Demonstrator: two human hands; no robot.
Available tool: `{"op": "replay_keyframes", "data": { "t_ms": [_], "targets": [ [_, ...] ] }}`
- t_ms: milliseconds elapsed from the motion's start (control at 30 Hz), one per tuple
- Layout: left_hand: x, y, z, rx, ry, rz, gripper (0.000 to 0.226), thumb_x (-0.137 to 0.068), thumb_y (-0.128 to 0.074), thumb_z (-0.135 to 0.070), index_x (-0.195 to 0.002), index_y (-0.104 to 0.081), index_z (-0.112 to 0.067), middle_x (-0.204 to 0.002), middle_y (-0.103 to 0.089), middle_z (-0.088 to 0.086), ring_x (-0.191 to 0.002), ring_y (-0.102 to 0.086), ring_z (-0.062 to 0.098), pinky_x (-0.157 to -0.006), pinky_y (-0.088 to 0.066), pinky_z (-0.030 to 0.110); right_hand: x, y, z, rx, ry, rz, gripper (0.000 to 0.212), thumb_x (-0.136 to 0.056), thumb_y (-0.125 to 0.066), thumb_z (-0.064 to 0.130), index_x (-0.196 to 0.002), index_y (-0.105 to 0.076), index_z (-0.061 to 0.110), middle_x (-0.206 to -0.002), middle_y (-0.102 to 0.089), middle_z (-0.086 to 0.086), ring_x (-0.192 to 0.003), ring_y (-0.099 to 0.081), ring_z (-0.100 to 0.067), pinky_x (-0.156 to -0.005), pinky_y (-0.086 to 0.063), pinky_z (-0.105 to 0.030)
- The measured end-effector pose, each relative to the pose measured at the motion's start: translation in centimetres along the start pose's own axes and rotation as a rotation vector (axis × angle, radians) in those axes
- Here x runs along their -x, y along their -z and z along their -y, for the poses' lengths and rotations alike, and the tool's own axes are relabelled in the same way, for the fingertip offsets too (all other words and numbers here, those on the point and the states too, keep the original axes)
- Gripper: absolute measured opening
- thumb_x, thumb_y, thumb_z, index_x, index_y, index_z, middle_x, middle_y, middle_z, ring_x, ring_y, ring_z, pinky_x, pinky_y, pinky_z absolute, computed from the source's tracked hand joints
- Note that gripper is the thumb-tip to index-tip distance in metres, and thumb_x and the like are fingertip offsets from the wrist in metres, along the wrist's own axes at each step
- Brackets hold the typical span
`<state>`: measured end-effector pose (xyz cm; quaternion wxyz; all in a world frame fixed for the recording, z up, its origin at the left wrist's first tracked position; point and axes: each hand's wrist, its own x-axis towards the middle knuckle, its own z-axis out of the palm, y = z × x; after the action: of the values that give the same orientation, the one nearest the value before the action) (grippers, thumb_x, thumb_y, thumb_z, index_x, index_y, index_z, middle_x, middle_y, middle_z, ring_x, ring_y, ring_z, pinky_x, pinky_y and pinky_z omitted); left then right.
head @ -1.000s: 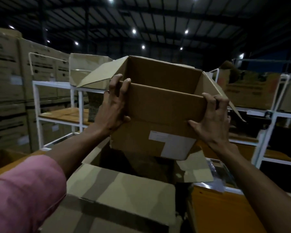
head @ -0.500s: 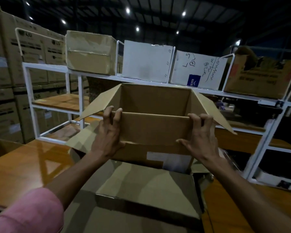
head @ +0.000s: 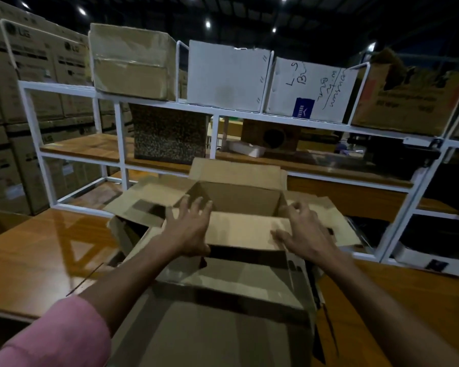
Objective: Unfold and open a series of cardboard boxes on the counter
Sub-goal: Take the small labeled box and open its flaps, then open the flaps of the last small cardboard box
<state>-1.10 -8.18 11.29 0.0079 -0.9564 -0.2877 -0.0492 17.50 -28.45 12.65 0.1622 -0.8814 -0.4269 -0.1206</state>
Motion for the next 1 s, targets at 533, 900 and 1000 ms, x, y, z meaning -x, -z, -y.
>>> {"op": "replay_keyframes", "data": {
  "t_ms": [533,900,1000],
  "targets": [
    [0.1,-5.2,-17.1,0.231,-0.475,-0.324,0.068,-0.094,-0.052,-0.049,-0.153,-0.030,-0.023,-0.163,-0.023,0.006,-0.151,-0.012,0.031,-0.119,-0.019,0.058,7.7,-3.4,-6.7,-0.102,-0.020,-0.159,0.049,-0.096,-0.042,0.055,-0.135,-0.048,0.026,-0.132,-0.048,-0.001,-0.120,-0.045,-0.018,-0.097,-0.045,-0.037],
    [-0.4,-7.6,-43.4,0.237,-0.720,-0.257,0.080,-0.090,-0.056,-0.048,-0.155,-0.024,-0.015,-0.163,-0.016,0.013,-0.150,-0.012,0.039,-0.115,-0.020,0.065,19.5,0.9,-29.2,0.030,-0.412,-0.384,0.052,-0.097,-0.046,0.055,-0.133,-0.052,0.018,-0.130,-0.050,-0.009,-0.118,-0.048,-0.031,-0.090,-0.049,-0.047],
    [0.2,-7.9,-52.1,0.262,-0.795,-0.240,0.085,-0.090,-0.055,-0.053,-0.157,-0.019,-0.016,-0.165,-0.012,0.012,-0.151,-0.010,0.037,-0.117,-0.017,0.065,23.4,3.4,-36.2,0.074,-0.524,-0.412,0.059,-0.096,-0.037,0.060,-0.133,-0.054,0.017,-0.130,-0.051,-0.009,-0.119,-0.047,-0.031,-0.091,-0.048,-0.048]
  ]
}}
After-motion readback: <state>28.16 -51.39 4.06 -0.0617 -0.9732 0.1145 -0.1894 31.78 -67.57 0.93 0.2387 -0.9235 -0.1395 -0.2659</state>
